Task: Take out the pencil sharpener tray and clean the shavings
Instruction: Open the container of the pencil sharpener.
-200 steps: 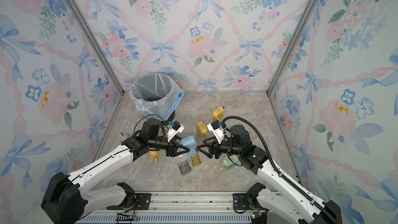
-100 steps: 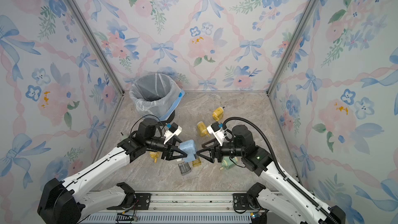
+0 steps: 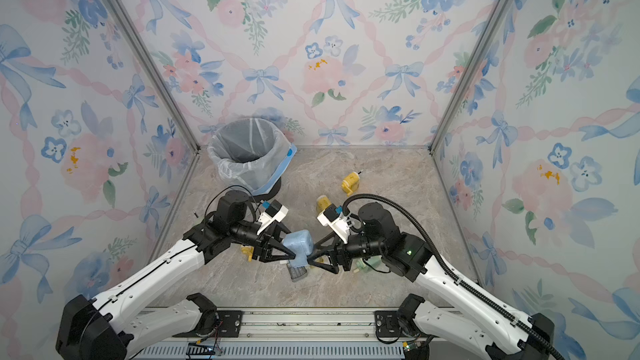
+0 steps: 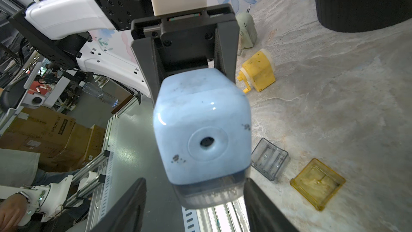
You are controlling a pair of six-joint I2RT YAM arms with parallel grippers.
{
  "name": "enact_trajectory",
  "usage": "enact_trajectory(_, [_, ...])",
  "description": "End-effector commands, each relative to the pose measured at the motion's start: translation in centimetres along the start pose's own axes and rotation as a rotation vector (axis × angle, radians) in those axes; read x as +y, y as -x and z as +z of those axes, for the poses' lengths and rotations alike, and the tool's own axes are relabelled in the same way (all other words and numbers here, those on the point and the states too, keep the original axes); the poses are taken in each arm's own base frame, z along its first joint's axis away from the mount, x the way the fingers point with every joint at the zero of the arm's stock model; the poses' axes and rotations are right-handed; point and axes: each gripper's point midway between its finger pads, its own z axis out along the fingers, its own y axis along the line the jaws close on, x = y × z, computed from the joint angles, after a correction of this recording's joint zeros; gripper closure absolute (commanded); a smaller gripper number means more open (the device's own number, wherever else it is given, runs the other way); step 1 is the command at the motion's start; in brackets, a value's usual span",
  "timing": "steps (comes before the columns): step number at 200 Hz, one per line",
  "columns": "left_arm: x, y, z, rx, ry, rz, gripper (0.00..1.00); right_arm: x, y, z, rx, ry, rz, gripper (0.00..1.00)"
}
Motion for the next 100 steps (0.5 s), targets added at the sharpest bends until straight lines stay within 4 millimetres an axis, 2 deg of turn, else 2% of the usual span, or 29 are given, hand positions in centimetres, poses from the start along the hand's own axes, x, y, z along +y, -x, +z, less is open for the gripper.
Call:
enact_trajectory(1, [-2.2, 0.9, -0.3, -0.021, -0.081, 0.092, 1.00, 0.4, 0.2, 0.2, 0.011, 0.005, -0.025, 0.32])
enact_trajectory(35, [-2.7, 1.0, -0.4, -0.024, -0.092, 0.109, 1.00, 0.5, 0.5, 0.5, 0.013, 0.013, -0.031, 0.33])
enact_trajectory(71, [-2.5, 1.0, -0.4, -0.023, -0.089, 0.101, 1.00, 1.7, 1.5, 0.0, -0.012, 0.048, -0.060, 0.49])
enact_trajectory(100, [-2.6, 1.0, -0.4, -0.023, -0.089, 0.104, 1.00, 2.0, 2.0, -0.7, -0.032, 0.042, -0.072, 0.54])
